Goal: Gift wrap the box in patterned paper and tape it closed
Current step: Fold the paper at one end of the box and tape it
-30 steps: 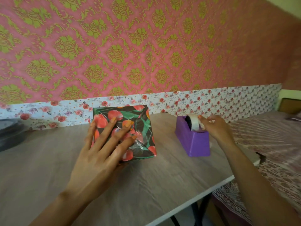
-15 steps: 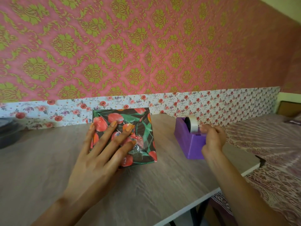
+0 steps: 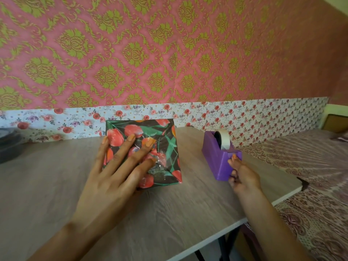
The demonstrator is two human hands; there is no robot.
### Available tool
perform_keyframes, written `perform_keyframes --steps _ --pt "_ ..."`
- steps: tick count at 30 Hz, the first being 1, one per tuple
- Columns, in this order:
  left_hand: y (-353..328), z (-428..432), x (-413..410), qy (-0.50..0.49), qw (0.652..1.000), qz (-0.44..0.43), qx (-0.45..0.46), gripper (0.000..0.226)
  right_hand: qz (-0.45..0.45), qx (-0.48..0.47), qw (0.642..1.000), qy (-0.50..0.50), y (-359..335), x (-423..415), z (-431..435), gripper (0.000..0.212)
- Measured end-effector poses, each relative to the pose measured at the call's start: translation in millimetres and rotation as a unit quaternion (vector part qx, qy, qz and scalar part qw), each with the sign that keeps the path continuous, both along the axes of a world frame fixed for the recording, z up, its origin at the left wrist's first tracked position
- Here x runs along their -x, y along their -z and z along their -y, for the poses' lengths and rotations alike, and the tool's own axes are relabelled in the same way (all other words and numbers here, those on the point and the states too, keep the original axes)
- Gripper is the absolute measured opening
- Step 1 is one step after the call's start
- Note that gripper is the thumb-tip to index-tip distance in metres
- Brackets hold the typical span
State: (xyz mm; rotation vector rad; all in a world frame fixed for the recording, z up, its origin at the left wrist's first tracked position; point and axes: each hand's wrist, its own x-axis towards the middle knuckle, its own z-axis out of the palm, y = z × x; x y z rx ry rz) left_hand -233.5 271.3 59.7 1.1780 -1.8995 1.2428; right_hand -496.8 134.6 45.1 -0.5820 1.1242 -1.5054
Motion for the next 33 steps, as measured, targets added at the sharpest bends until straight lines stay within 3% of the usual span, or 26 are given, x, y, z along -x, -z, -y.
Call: perform_keyframes --steps 5,9,11,13,15,17,21,26,30,33 --pt "0.6 -0.4 1.7 -0.002 1.000 -0.007 -0.022 0.064 0.091 0.002 0.996 -0.005 10.1 -14.1 -8.2 0.013" --pt "2.9 -3.9 5.0 -0.015 0.999 -0.017 -0.029 0.064 0.049 0.194 0.979 -0.045 -10.5 -31.3 -47.3 0.007" --pt "3.9 -5.5 9.6 -0.025 0.999 -0.018 -0.022 0.054 -0.024 0.337 0.939 -0.062 -36.4 -44.5 -69.9 0.013" --pt "5.8 -6.5 12.9 -0.031 0.999 -0.013 -0.021 0.046 -0.097 0.468 0.874 -0.088 -60.0 -60.0 -86.1 0.012" --pt "7.3 -7.1 14.8 -0.031 0.999 -0.013 -0.022 0.043 -0.171 0.544 0.814 -0.110 -71.5 -72.6 -90.5 0.011" --pt "8.5 -7.3 15.1 -0.025 0.999 -0.014 -0.019 0.040 -0.262 0.531 0.797 -0.119 -73.4 -83.1 -86.9 0.019" --pt "6.9 -6.9 12.2 0.003 1.000 -0.025 -0.015 0.028 -0.381 0.419 0.821 -0.080 -68.6 -90.7 -69.4 0.043" --pt "8.1 -3.4 10.1 0.046 0.998 -0.041 -0.019 0.024 -0.351 0.362 0.857 -0.108 -66.7 -91.4 -63.8 0.065" --pt "10.4 -3.2 10.9 0.049 0.998 -0.037 -0.018 0.026 -0.367 0.361 0.852 -0.093 -65.1 -101.0 -61.9 0.067" --pt "9.5 -2.5 9.2 0.047 0.998 -0.037 -0.014 0.026 -0.311 0.371 0.865 -0.128 -62.7 -103.7 -57.7 0.059"
